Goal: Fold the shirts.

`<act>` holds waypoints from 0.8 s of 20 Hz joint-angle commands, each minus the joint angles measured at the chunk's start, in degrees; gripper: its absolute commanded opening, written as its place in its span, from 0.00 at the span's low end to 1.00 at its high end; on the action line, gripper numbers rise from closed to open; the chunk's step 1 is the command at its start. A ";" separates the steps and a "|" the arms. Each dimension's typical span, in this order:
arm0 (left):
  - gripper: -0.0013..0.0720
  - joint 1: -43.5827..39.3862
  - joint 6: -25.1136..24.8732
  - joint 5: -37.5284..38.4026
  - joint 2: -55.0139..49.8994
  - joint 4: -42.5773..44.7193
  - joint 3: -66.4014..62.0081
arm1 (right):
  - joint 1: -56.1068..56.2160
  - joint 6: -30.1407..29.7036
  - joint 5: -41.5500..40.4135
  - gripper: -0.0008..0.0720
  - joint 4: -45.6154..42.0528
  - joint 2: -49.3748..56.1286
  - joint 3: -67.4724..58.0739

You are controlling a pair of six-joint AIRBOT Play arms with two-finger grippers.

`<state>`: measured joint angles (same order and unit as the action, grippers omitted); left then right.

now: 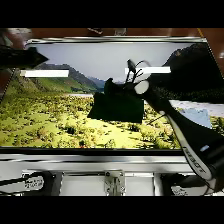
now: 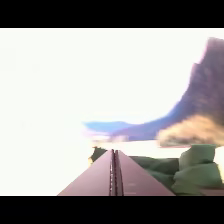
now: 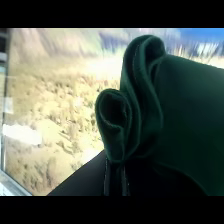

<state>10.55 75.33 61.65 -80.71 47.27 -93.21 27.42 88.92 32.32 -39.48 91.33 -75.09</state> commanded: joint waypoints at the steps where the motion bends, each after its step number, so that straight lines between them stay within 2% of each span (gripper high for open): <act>1: 0.06 7.87 -1.18 7.04 8.59 2.86 -0.02 | 5.38 -0.04 -9.05 0.13 13.31 10.40 -0.07; 2: 0.06 8.44 -1.16 7.26 10.05 2.97 -0.02 | 5.77 -0.26 -9.66 0.27 17.57 11.82 -0.07; 3: 0.06 8.48 -1.16 7.28 11.28 3.19 -0.02 | 5.90 -1.60 -9.57 0.50 20.87 12.66 -0.07; 4: 0.06 8.28 -1.16 7.41 12.07 3.37 -0.02 | 5.84 -3.89 -8.74 0.68 22.29 12.70 -0.07; 5: 0.06 8.04 -1.14 7.76 12.44 3.34 -0.02 | 5.27 -6.05 -6.97 0.81 22.62 12.26 -0.07; 8: 0.06 7.23 -1.14 8.50 12.35 3.34 0.15 | -0.07 -10.67 5.88 0.84 18.60 8.98 -0.07; 11: 0.06 6.91 -1.14 8.52 12.33 3.34 1.20 | -9.73 -9.90 22.05 0.84 2.69 3.85 -0.07; 12: 0.06 6.93 -1.14 8.52 12.33 3.34 1.79 | -13.75 -8.20 27.61 0.84 -4.37 2.01 -0.07; 14: 0.06 6.91 -1.14 8.59 12.33 3.34 3.06 | -21.16 -1.07 35.56 0.84 -20.00 -0.39 -0.04; 15: 0.06 6.93 -1.14 8.85 12.33 3.34 3.56 | -24.79 1.20 39.74 0.85 -25.73 -0.59 0.07; 16: 0.06 6.93 -1.14 9.14 12.33 3.34 4.00 | -27.65 1.27 42.69 0.89 -27.06 -0.42 0.79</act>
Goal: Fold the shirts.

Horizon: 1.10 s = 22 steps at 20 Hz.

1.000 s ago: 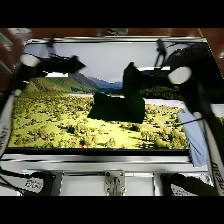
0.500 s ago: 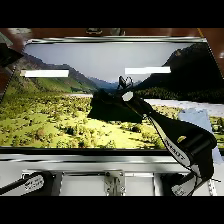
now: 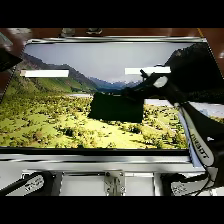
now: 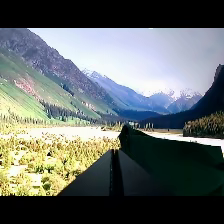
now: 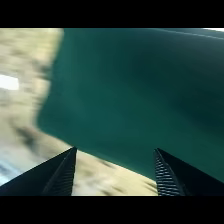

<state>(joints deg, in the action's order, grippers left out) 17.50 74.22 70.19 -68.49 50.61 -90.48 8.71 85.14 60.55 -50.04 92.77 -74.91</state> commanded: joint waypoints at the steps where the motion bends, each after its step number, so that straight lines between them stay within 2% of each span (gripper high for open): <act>1: 0.06 -0.04 -0.02 0.61 0.11 0.00 1.62 | -11.28 4.85 15.52 0.89 -15.39 -1.66 2.08; 2: 0.06 -0.15 -0.02 0.55 0.09 0.02 1.90 | -12.92 4.15 14.58 0.89 -12.37 -1.40 4.20; 3: 0.06 -0.35 -0.02 0.42 0.07 0.02 2.16 | -13.53 2.16 12.17 0.95 -8.90 -0.83 6.43; 6: 0.06 -1.14 0.02 0.42 0.07 0.00 2.69 | -12.48 -0.46 5.22 0.95 -1.44 3.10 9.20; 9: 0.06 -1.99 1.20 0.33 0.04 0.02 2.69 | -10.45 -8.07 1.01 0.95 11.98 8.24 9.20; 11: 0.06 -2.58 2.19 0.35 0.04 0.00 2.69 | -9.51 -10.73 -1.64 0.94 19.12 10.34 9.20; 12: 0.06 -3.02 2.19 0.35 0.04 0.00 2.69 | -9.27 -13.03 -2.58 0.66 22.23 10.58 9.14; 13: 0.06 -3.54 2.23 0.35 0.04 0.00 2.69 | -9.64 -15.13 -2.80 0.19 24.13 10.38 8.46; 14: 0.06 -3.91 2.23 0.35 0.04 0.00 2.69 | -10.29 -17.18 -1.88 0.10 24.59 9.68 7.28; 16: 0.06 -4.96 2.14 0.33 0.04 0.02 2.69 | -12.50 -19.45 0.76 0.10 23.34 6.14 4.04; 18: 0.06 -5.81 2.10 0.33 -0.07 0.04 2.69 | -16.11 -17.88 3.67 0.10 20.57 1.16 0.33; 22: 0.06 -6.82 1.88 0.37 -0.39 0.02 2.69 | -26.43 -3.02 9.94 0.10 11.34 -9.35 -5.16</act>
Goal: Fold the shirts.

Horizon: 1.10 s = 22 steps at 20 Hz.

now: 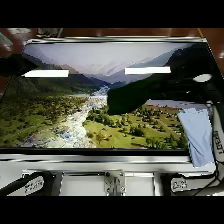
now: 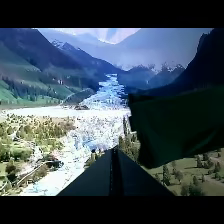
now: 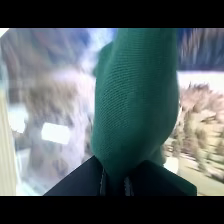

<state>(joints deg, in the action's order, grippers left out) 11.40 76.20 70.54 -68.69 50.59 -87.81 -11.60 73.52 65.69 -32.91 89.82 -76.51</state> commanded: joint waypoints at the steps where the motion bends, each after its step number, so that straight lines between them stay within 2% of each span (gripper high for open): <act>1: 0.06 -0.72 -0.11 0.02 -0.28 0.04 0.02 | -8.61 10.84 6.21 0.10 -8.87 -8.76 -3.91; 6: 0.06 -0.72 -2.25 1.66 -0.28 0.02 0.02 | -21.20 17.88 11.13 0.10 -25.49 -18.03 -3.89; 10: 0.06 -0.85 -2.25 2.19 -0.28 0.02 0.02 | -28.06 18.43 16.57 0.10 -38.07 -19.80 -3.89; 12: 0.06 -1.16 -2.23 2.16 -0.28 0.00 0.02 | -29.81 18.43 16.57 0.10 -39.56 -19.80 -3.89; 15: 0.06 -2.19 -2.21 2.16 -0.28 0.00 0.02 | -30.14 18.49 9.79 0.10 -38.95 -19.80 -3.89; 20: 0.06 -4.31 -1.97 2.14 -0.28 0.00 0.02 | -30.14 22.12 -11.06 0.10 -29.55 -19.63 -3.89; 22: 0.06 -5.14 -1.97 1.97 -0.28 0.00 0.02 | -30.14 24.15 -13.16 0.10 -29.99 -19.26 -3.89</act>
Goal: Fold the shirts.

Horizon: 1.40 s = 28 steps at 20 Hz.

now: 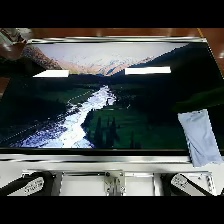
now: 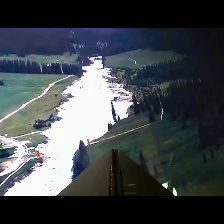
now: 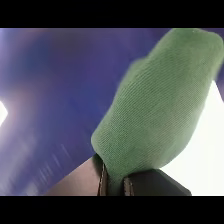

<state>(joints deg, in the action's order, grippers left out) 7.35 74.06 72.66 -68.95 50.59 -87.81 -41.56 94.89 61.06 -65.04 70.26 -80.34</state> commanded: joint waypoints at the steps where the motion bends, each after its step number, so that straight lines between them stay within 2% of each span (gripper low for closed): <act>1: 0.06 -1.44 0.17 -0.20 -0.02 0.00 0.02 | -0.17 4.28 -7.30 0.10 -0.33 0.57 -0.07; 4: 0.06 -1.95 0.15 -0.20 -0.02 0.00 0.02 | -0.17 7.08 0.70 0.10 -7.37 0.87 -0.07; 8: 0.06 -2.03 0.13 -0.37 -0.02 0.02 0.02 | -0.17 6.99 18.12 0.10 -19.65 0.87 -0.04; 11: 0.06 -2.03 0.02 -1.25 -0.02 0.02 0.02 | -0.17 4.20 30.71 0.10 -28.76 0.83 0.11; 14: 0.06 -2.03 -0.13 -2.80 -0.04 0.02 0.02 | -0.17 2.60 38.88 0.10 -32.74 0.63 0.33; 17: 0.06 -2.03 -0.98 -3.15 -0.02 0.02 0.02 | -0.17 1.25 42.36 0.10 -33.07 0.57 4.94; 19: 0.06 -2.03 -1.05 -2.51 -0.02 0.02 0.02 | -0.17 0.94 42.42 0.10 -36.70 0.57 8.79; 25: 0.06 -2.03 -1.36 -1.92 -0.02 -0.04 0.02 | -0.17 1.92 38.07 0.11 -39.23 0.57 17.20; 26: 0.06 -2.03 -1.36 -1.92 -0.02 -0.04 0.02 | -0.17 1.90 36.68 0.24 -39.65 0.59 18.29; 27: 0.06 -2.03 -1.36 -1.95 -0.02 -0.04 0.02 | -0.17 1.84 36.00 0.63 -40.37 0.59 18.91; 28: 0.06 -2.03 -1.38 -2.10 -0.02 -0.02 0.02 | -0.17 0.55 36.04 0.93 -41.48 0.59 18.97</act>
<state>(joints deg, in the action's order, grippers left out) 5.34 72.77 70.65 -68.95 50.57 -87.81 -41.76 96.40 99.09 -104.20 70.85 -63.64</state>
